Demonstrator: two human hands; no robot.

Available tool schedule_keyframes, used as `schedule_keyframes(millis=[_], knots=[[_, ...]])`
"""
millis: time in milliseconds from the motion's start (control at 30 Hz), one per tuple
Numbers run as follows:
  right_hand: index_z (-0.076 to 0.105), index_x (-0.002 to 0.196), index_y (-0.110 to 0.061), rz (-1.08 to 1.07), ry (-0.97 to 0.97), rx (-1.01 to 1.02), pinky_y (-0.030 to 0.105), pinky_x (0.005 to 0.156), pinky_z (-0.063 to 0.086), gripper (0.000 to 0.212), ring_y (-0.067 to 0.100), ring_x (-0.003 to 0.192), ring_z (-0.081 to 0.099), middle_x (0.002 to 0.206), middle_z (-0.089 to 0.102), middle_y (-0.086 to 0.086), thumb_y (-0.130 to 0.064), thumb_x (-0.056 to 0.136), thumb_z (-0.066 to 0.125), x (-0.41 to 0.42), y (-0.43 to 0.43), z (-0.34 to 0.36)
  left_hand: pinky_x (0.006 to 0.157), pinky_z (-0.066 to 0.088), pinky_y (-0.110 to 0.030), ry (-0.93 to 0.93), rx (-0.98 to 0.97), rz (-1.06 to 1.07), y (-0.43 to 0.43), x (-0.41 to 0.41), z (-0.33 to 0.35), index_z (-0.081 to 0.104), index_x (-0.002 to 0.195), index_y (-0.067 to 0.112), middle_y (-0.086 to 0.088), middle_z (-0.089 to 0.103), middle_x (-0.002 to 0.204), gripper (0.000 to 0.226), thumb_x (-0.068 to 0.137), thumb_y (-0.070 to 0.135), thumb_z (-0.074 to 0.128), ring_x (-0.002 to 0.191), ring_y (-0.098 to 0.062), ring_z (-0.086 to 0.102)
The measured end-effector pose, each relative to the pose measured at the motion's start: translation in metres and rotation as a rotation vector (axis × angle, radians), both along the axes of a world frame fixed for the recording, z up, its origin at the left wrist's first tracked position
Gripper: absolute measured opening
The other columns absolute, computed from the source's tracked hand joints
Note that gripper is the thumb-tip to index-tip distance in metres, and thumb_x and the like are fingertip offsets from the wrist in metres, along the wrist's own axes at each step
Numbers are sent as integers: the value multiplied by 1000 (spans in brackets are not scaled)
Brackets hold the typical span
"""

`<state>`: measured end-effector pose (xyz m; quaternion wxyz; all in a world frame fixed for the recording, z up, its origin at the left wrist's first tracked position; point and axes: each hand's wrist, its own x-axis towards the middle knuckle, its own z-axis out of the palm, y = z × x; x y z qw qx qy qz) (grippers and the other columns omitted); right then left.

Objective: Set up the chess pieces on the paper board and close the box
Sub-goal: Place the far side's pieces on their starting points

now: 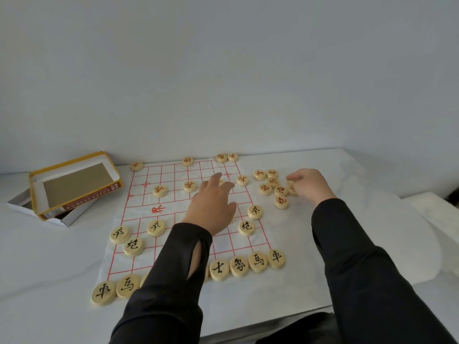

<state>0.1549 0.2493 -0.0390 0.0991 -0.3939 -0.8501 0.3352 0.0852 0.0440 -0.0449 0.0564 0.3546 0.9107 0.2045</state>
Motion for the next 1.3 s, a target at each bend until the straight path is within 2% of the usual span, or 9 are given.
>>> schedule_keyframes(millis=[133, 200, 300, 467, 600, 800, 933, 1100, 1300], knots=[[66, 115, -6, 107, -239, 49, 28, 94, 41, 34, 26, 116, 53, 127, 59, 11, 4, 88, 49, -2, -6, 8, 110, 26, -37, -8, -18, -15, 4, 0, 0, 34, 142, 24, 1, 9, 156, 49, 95, 27, 47, 141, -22, 14], [64, 115, -4, 106, -346, 49, 29, 84, 45, 31, 25, 101, 59, 115, 64, 13, 1, 86, 53, -3, -7, 8, 110, 26, -37, -2, -23, -16, 5, 0, 0, 35, 141, 24, 0, 9, 156, 49, 95, 27, 47, 141, -22, 15], [60, 111, -3, 58, -400, 48, 29, 72, 45, 31, 26, 92, 64, 96, 66, 12, -17, 84, 65, -3, -14, 5, 110, 28, -37, -5, -23, -20, 7, 1, -1, 36, 141, 23, 0, 10, 155, 48, 94, 27, 48, 141, -22, 16], [48, 127, -6, -18, -357, 127, 31, 81, 46, 54, 29, 101, 62, 110, 63, 13, -29, 83, 68, -4, -24, -2, 110, 26, -39, -37, -26, -2, 5, -2, 0, 36, 141, 23, 0, 9, 156, 48, 95, 27, 48, 141, -23, 14], [50, 121, -7, -25, -380, 128, 28, 76, 44, 47, 28, 100, 62, 110, 63, 13, -27, 83, 68, -6, -27, -5, 110, 27, -40, -48, -26, 13, -1, -5, -1, 37, 140, 24, 1, 10, 156, 47, 94, 27, 48, 141, -23, 15], [47, 127, -7, -15, -439, 181, 29, 82, 45, 52, 27, 109, 58, 121, 58, 11, -24, 83, 69, -10, -30, -4, 111, 25, -40, -74, -34, 67, -14, -16, 1, 36, 141, 24, 0, 11, 156, 48, 95, 29, 48, 142, -24, 15], [55, 108, -7, -46, -340, 172, 30, 79, 51, 29, 29, 94, 65, 106, 66, 13, -15, 83, 66, -13, -29, -6, 111, 25, -38, -109, -5, 99, -19, -24, 2, 36, 141, 25, 0, 13, 155, 48, 95, 28, 48, 142, -23, 16], [55, 102, -5, -43, -24, -228, 33, 67, 58, 29, 23, 66, 67, 90, 67, 17, -3, 79, 72, -19, -28, 3, 109, 28, -38, -142, 28, 156, -26, -33, -1, 38, 139, 24, -1, 17, 154, 46, 94, 28, 49, 140, -23, 21], [57, 97, -3, -73, 421, -937, 17, 43, 51, 18, 10, 48, 64, 68, 65, 8, 2, 82, 66, -18, -23, 8, 110, 27, -37, -166, 74, 175, -26, -43, -2, 40, 138, 23, -2, 19, 154, 46, 94, 27, 50, 140, -23, 22]])
